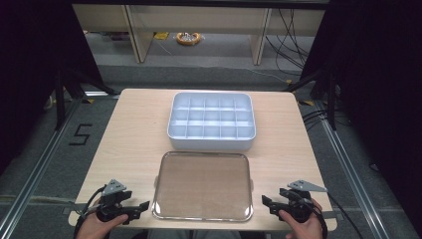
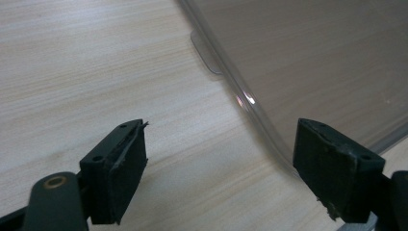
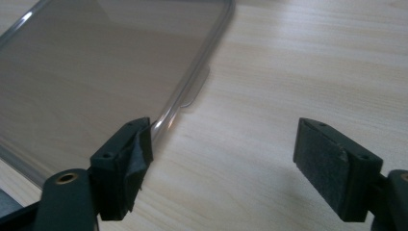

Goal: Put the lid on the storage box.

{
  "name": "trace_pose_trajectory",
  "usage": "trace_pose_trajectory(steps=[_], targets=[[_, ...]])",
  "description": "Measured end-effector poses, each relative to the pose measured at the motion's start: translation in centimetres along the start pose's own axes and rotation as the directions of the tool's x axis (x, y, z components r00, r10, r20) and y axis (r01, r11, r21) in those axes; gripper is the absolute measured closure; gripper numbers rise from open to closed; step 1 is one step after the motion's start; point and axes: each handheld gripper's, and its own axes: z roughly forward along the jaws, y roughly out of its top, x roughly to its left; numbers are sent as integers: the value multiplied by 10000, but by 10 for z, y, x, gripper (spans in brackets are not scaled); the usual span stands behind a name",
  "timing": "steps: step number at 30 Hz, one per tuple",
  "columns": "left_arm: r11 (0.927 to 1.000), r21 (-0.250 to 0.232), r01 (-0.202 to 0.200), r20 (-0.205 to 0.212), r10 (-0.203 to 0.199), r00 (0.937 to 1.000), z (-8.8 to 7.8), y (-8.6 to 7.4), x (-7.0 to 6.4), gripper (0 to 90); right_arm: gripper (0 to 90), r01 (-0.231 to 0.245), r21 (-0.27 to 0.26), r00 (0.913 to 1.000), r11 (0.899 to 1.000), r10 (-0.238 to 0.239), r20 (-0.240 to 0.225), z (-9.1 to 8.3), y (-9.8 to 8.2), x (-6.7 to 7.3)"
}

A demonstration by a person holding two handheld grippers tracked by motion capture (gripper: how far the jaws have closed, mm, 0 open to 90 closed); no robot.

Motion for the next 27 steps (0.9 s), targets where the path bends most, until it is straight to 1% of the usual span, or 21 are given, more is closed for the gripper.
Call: trace_pose_trajectory(steps=[1, 2, 3, 4, 5, 7, 10, 11, 13, 14, 16, 17, 18, 19, 21, 22, 23, 24, 25, 26, 27], targets=[[10000, 72, -66, 18, 66, 10000, -1, 0, 0, 191, 194, 146, -42, 9999, 9999, -147, -63, 0, 0, -1], [10000, 72, -66, 18, 66, 10000, -1, 0, 0, 192, 170, -86, -23, 9998, 10000, 86, -183, -2, -1, 1], [10000, 39, -40, -24, 40, 10000, 0, 0, 0, 193, 165, 234, -107, 9996, 9997, -236, -175, -2, -1, -1], [10000, 65, -71, 10, 71, 10000, 0, 0, 0, 193, 173, -160, -20, 9995, 9999, 160, -272, -2, -1, 2], [10000, 16, -58, 21, 58, 10000, 0, 0, 0, 193, 176, 195, -109, 9995, 9998, -198, -246, -1, -1, -1], [9999, 91, -75, 57, 75, 10000, -1, 0, 1, 194, 175, 204, -131, 9993, 9997, -208, -302, -1, -1, -1], [9999, 55, -89, 56, 89, 9999, -1, 0, 1, 196, 189, 92, -171, 9992, 9998, -99, -392, -1, -2, 1], [10000, -24, 56, 39, -56, 10000, 0, 0, 0, 196, 194, 173, -134, 9996, 9998, -176, -232, -1, -2, 1], [10000, -33, 63, 8, -63, 10000, 0, 0, 0, 196, 197, 172, -78, 9996, 9998, -174, -220, -1, -2, 2], [10000, -11, -34, 39, 34, 10000, 0, 0, 0, 197, 201, 150, -81, 9997, 9999, -152, -215, -2, -3, 2], [10000, -19, -16, 35, 16, 10000, 0, 0, 0, 198, 205, 151, -154, 9994, 9998, -155, -293, -1, -3, 2], [10000, -8, -12, 19, 12, 10000, 0, 0, -1, 200, 215, -162, -160, 9994, 9997, 157, -322, -1, -4, 6], [10000, -57, 6, 34, -5, 10000, 0, -1, -1, 200, 215, -162, -160, 9994, 9997, 157, -322, -1, -4, 6], [10000, -6, -11, 24, 11, 10000, 0, -1, -1, 210, 234, 136, -157, 9990, 9998, -142, -419, 1, -4, 6], [9999, 73, -88, 94, 88, 9999, 0, -1, -1, 213, 236, 163, -202, 9990, 9997, -172, -423, 0, -4, 7], [10000, 54, -73, 106, 72, 9999, 0, 0, -2, 218, 237, 80, -116, 9984, 9999, -86, -564, 0, -5, 8], [9998, 119, -156, 178, 153, 9997, 0, 0, -2, 234, 245, 108, -219, 9975, 9997, -123, -699, 2, -6, 11], [9998, 136, -168, 232, 165, 9996, 0, -1, -2, 245, 249, 78, 7, 9972, 10000, -77, -739, 1, -6, 12], [9998, 136, -168, 232, 165, 9996, 0, -1, -2, 252, 249, 78, 7, 9972, 10000, -77, -739, 1, -6, 12], [9999, 98, 70, 370, -74, 9993, 2, -1, -4, 261, 255, -33, -163, 9946, 9999, 16, -1037, 2, -7, 13], [9999, 98, 70, 370, -74, 9993, 2, -1, -4, 278, 255, -33, -163, 9946, 9999, 16, -1037, 2, -7, 13]])
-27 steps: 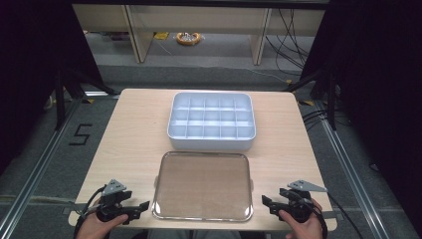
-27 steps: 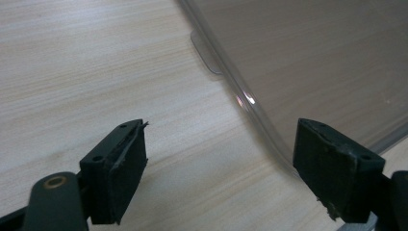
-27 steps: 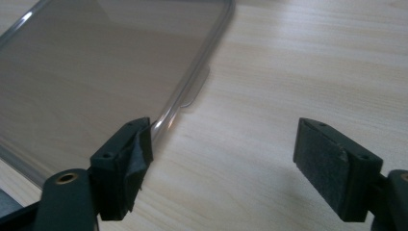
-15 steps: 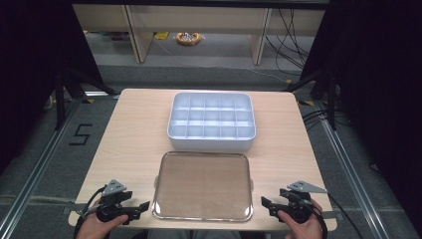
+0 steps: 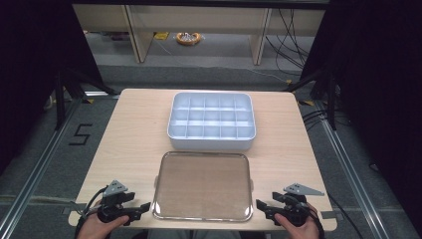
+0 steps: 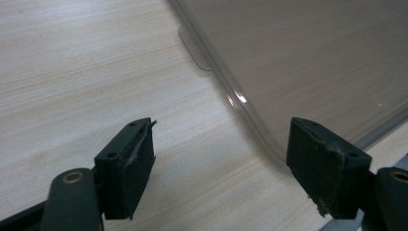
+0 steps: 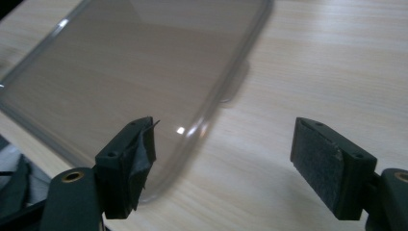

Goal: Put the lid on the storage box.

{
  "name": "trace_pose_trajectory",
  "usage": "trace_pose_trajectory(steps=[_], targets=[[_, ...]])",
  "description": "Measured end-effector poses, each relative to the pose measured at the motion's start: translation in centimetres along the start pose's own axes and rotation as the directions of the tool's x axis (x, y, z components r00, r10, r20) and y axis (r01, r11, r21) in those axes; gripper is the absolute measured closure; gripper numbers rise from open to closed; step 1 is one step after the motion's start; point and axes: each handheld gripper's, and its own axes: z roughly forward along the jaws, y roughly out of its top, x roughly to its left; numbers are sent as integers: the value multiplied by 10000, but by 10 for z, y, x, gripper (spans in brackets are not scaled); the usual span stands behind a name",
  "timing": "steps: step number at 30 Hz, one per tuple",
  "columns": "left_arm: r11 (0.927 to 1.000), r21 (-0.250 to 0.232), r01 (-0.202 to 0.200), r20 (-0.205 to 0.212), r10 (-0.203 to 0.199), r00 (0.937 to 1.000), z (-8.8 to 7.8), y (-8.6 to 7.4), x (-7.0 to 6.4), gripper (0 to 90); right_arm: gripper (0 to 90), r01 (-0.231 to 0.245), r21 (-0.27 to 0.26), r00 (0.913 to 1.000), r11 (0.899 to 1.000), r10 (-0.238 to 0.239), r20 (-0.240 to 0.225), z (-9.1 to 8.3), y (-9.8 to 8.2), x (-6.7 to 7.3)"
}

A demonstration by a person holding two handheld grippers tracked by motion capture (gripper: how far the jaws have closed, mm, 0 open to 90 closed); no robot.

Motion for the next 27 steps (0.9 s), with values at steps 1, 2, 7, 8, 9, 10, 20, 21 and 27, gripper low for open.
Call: trace_pose_trajectory(steps=[1, 2, 7, 8, 9, 10, 20, 21, 27], targets=[[10000, 41, 83, 333, -84, 9994, 1, 0, -2, 296, 261, -392, 191, 9991, 9990, 395, -150, 0, 0, 5], [9999, 118, -47, 381, 43, 9993, 1, 0, -3, 307, 268, -125, 63, 9995, 9999, 127, -284, 1, 0, 5], [10000, -91, 29, 709, -23, 9975, 8, 1, -14, 408, 301, -449, 216, 9964, 9988, 464, -714, 7, 0, 14], [10000, -62, -18, 727, 23, 9974, 9, 1, -15, 427, 311, -335, 270, 9971, 9991, 352, -671, 9, 0, 14], [10000, -62, -18, 727, 23, 9974, 9, 1, -15, 441, 314, -773, 380, 9930, 9963, 804, -871, 10, 0, 19], [9999, 28, -112, 759, 109, 9971, 10, 2, -15, 441, 314, -773, 380, 9930, 9963, 804, -871, 10, 0, 19], [9997, 217, 137, 689, -151, 9975, 23, 4, -25, 510, 336, -773, 666, 9947, 9948, 815, -630, 27, 4, 16], [9997, 217, 137, 689, -151, 9975, 23, 4, -25, 513, 336, -842, 633, 9932, 9944, 889, -752, 29, 4, 16], [9985, 535, 124, 289, -140, 9995, 26, 8, -26, 514, 337, -846, 780, 9928, 9934, 907, -788, 34, 6, 16]])
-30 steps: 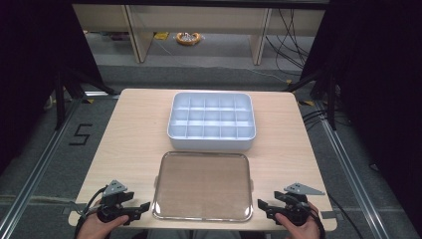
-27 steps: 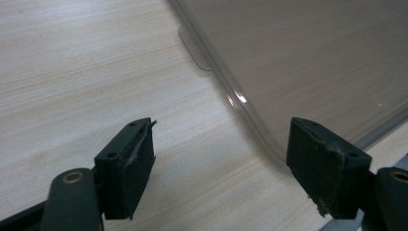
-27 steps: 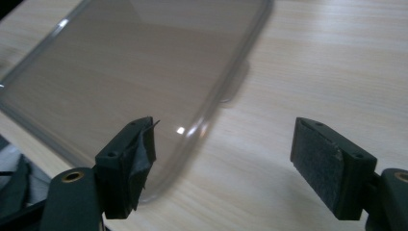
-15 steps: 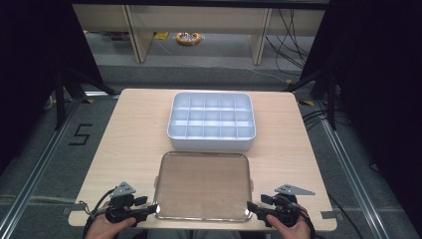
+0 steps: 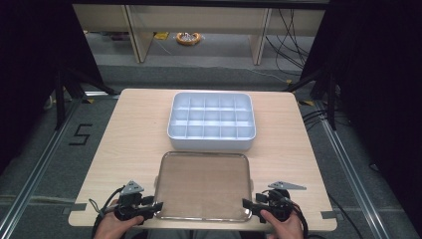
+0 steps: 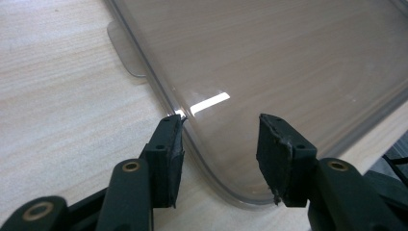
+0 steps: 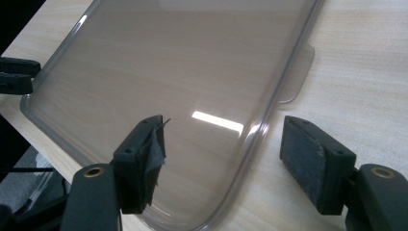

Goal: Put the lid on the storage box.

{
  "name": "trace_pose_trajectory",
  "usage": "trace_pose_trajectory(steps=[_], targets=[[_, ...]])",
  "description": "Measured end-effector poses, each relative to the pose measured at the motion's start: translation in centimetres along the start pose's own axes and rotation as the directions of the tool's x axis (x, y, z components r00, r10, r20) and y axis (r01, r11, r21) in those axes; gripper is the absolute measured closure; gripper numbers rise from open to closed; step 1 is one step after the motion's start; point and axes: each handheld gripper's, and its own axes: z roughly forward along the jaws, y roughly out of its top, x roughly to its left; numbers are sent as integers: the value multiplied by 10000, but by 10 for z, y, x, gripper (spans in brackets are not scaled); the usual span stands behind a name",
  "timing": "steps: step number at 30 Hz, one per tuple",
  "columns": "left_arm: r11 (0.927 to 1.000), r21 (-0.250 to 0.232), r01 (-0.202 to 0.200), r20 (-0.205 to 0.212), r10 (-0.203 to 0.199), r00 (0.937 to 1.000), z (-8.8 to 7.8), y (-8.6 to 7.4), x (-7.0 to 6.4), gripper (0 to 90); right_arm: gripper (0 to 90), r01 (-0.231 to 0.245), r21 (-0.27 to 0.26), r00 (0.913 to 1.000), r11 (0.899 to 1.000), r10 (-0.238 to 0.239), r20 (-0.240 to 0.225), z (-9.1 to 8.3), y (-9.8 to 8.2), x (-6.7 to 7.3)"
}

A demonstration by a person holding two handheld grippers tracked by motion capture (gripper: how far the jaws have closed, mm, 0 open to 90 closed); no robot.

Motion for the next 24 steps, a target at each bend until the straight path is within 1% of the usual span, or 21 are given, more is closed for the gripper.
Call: trace_pose_trajectory(steps=[1, 3, 4, 5, 7, 8, 9, 10, 11, 12, 13, 14, 15, 16, 17, 18, 19, 20, 21, 22, 24], targets=[[9998, -112, 180, -72, -181, 9998, 2, 0, -1, 515, 338, 36, -5, 9999, 10000, -36, 105, 1, 0, -1], [9996, -124, 234, -134, -236, 9996, 3, 1, -1, 516, 342, -17, 65, 10000, 10000, 16, 33, 2, 1, 0], [9998, -100, 191, -238, -193, 9995, 3, 2, -1, 520, 346, 29, 59, 9998, 10000, -30, 189, 3, 1, 0], [9994, -215, 264, -243, -270, 9993, 5, 2, -3, 520, 349, -16, 45, 10000, 10000, 16, 5, 4, 2, 0], [9998, -182, 116, -221, -120, 9997, 5, 2, -2, 531, 349, -52, 70, 10000, 10000, 51, 59, 5, 2, 0], [10000, -65, -11, -57, 10, 10000, 4, 1, -3, 540, 350, -64, 177, 9998, 9998, 61, 177, 7, 2, 1], [9999, -167, -5, -3, 5, 10000, 5, 0, -6, 541, 343, -41, 199, 9999, 9998, 38, 154, 7, 2, 0], [9999, -167, -5, -3, 5, 10000, 5, 0, -6, 540, 344, -54, 249, 9993, 9997, 45, 362, 9, 2, 0], [9988, -261, -405, 73, 407, 9991, 6, 0, -7, 536, 349, -51, 216, 9989, 9998, 41, 474, 9, 2, 0], [9988, -261, -405, 73, 407, 9991, 6, 0, -7, 535, 349, -51, 216, 9989, 9998, 41, 474, 9, 2, 0], [9986, -188, -486, 71, 488, 9988, 6, 0, -6, 535, 350, -208, 140, 9994, 9997, 204, 287, 9, 3, 0], [9988, -244, -418, 41, 419, 9991, 6, 0, -6, 537, 350, -177, 23, 9990, 9998, 176, 401, 10, 2, -1], [9988, -232, -433, -9, 433, 9991, 7, 0, -6, 538, 342, -313, -33, 9991, 9995, 314, 289, 10, 2, -1], [9988, -232, -433, -9, 433, 9991, 7, 0, -6, 538, 342, -535, -126, 9979, 9985, 540, 363, 10, 2, -2], [9980, -50, -626, 107, 627, 9980, 5, 1, -5, 538, 342, -535, -126, 9979, 9985, 540, 363, 10, 2, -2], [9979, -152, -636, -106, 635, 9979, 6, 0, -7, 538, 347, -995, -332, 9948, 9945, 1001, 173, 10, 0, -4], [9979, -132, -629, -82, 628, 9980, 5, 0, -7, 537, 358, -1607, -354, 9869, 9864, 1611, 88, 9, -1, -2], [9977, -173, -650, -135, 648, 9978, 5, 0, -6, 538, 368, -1365, -598, 9906, 9888, 1366, -30, 9, -3, -6], [9977, -173, -650, -135, 648, 9978, 5, 0, -6, 537, 380, -1486, -615, 9888, 9870, 1489, 8, 9, -4, -7], [9976, -188, -672, -145, 670, 9976, 4, -1, -6, 537, 395, -1790, -546, 9838, 9823, 1781, -210, 7, -4, -6], [9979, -226, -600, -72, 598, 9982, 5, -1, -5, 537, 416, -1844, -573, 9828, 9812, 1833, -243, 6, -5, -7]])
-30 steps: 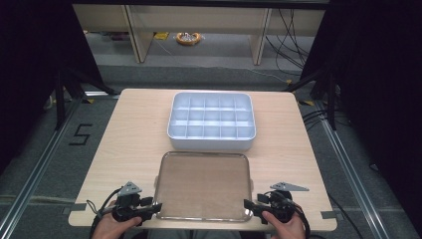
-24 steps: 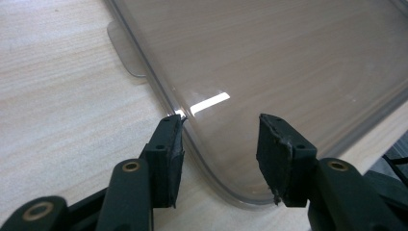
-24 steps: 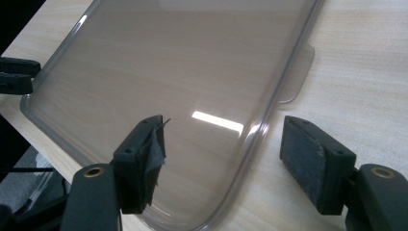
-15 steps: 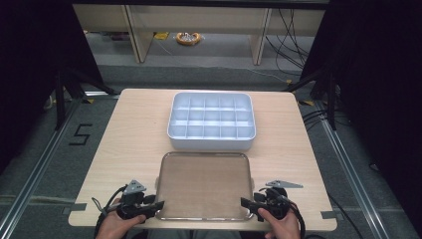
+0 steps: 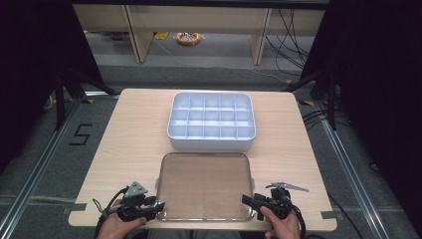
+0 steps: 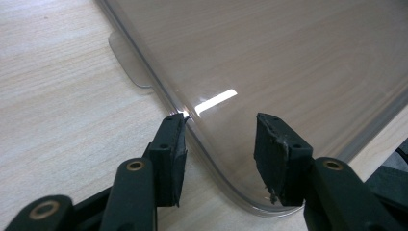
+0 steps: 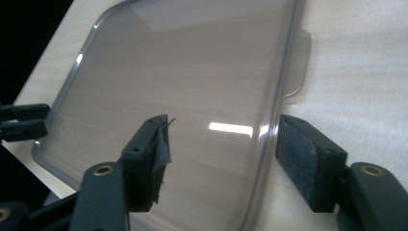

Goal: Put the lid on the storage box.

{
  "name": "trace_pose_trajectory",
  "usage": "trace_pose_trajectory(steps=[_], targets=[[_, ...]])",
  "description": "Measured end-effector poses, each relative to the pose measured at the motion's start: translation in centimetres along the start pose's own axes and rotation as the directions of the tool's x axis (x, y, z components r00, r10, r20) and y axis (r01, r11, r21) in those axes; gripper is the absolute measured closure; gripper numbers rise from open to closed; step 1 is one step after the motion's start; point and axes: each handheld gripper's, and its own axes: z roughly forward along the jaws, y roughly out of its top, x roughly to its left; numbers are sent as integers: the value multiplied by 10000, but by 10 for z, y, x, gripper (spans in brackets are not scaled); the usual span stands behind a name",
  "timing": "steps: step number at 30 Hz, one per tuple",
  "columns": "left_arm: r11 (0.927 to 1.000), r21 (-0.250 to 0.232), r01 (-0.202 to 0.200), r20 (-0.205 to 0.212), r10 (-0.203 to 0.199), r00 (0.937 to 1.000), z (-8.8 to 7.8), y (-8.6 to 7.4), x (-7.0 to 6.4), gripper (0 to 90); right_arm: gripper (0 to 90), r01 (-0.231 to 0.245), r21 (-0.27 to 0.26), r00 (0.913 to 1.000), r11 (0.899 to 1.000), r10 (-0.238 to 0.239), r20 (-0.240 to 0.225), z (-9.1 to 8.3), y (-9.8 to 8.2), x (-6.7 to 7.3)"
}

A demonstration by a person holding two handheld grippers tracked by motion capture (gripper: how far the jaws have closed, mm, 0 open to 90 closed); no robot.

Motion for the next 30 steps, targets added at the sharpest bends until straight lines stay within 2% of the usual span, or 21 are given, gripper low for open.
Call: trace_pose_trajectory(steps=[1, 2, 3, 5, 7, 8, 10, 11, 12, 13, 14, 15, 16, 18, 19, 22, 23, 26, 28, 29, 30], targets=[[10000, 12, 21, -7, -21, 10000, 0, 0, 1, 537, 427, -594, 36, 9982, 9982, 594, 27, 0, -1, 2], [10000, -51, -1, -61, 1, 10000, 0, 0, 2, 538, 460, -1241, 36, 9916, 9923, 1242, -359, -3, -3, 0], [10000, -70, -26, -97, 25, 10000, 0, 0, 2, 538, 466, -1046, -152, 9938, 9944, 1039, -398, -1, -4, -3], [10000, -32, -13, -165, 12, 9999, 1, 0, 1, 538, 481, -1681, 0, 9849, 9858, 1679, -426, -3, -5, -1], [9999, 133, -76, -88, 77, 9999, -1, 0, 2, 537, 497, -1728, 116, 9840, 9849, 1732, -429, -4, -5, -1], [10000, 72, -48, -103, 49, 9999, -1, 0, 2, 538, 509, -1626, 95, 9855, 9867, 1628, -475, -4, -5, -3], [9999, 112, -40, -94, 41, 9999, -1, 0, 3, 537, 511, -1707, 43, 9839, 9853, 1707, -530, -4, -6, -4], [9999, 87, -98, -84, 99, 9999, -1, 0, 4, 536, 529, -1494, -135, 9858, 9887, 1479, -795, -2, -8, -10], [10000, 12, -96, -138, 96, 9999, -1, -1, 3, 535, 544, -1925, 11, 9776, 9813, 1919, -860, -5, -8, -6], [9999, 62, -116, -130, 117, 9998, -1, -1, 4, 533, 538, -2033, 307, 9750, 9786, 2052, -854, -7, -8, -4], [9999, 62, -116, -130, 117, 9998, -1, -1, 4, 530, 541, -2090, 283, 9730, 9775, 2107, -940, -6, -8, -5], [9999, 63, -154, -71, 154, 9999, -2, -1, 5, 530, 578, -1671, 94, 9816, 9859, 1673, -916, -6, -9, -10], [9999, -12, -127, -116, 127, 9999, -2, -1, 5, 530, 584, -1905, 61, 9765, 9817, 1901, -1017, -8, -10, -7], [9999, 25, -141, -100, 141, 9999, -2, -1, 5, 528, 579, -1846, 74, 9790, 9828, 1845, -863, -8, -9, -7], [9999, 22, -165, -107, 166, 9998, -2, -1, 5, 527, 578, -1947, 261, 9739, 9805, 1964, -1136, -9, -10, -7], [9999, 51, -117, -150, 118, 9998, -2, -1, 5, 518, 576, -2104, 465, 9692, 9765, 2146, -1207, -10, -10, -7], [9997, 147, -194, -102, 195, 9998, -4, -1, 7, 519, 585, -2114, 459, 9661, 9763, 2158, -1419, -9, -11, -9], [9999, 13, -114, -151, 114, 9998, -4, -2, 7, 518, 592, -2577, 707, 9493, 9636, 2661, -1673, -11, -11, -9], [9999, 25, -125, -6, 125, 9999, -5, -2, 8, 517, 600, -2594, 640, 9483, 9637, 2667, -1723, -11, -12, -10], [10000, 25, -87, 40, 87, 10000, -4, -2, 8, 515, 596, -2639, 700, 9414, 9620, 2727, -1985, -10, -12, -10], [10000, 25, -87, 40, 87, 10000, -4, -2, 8, 515, 596, -2639, 700, 9414, 9620, 2727, -1985, -10, -12, -10]])
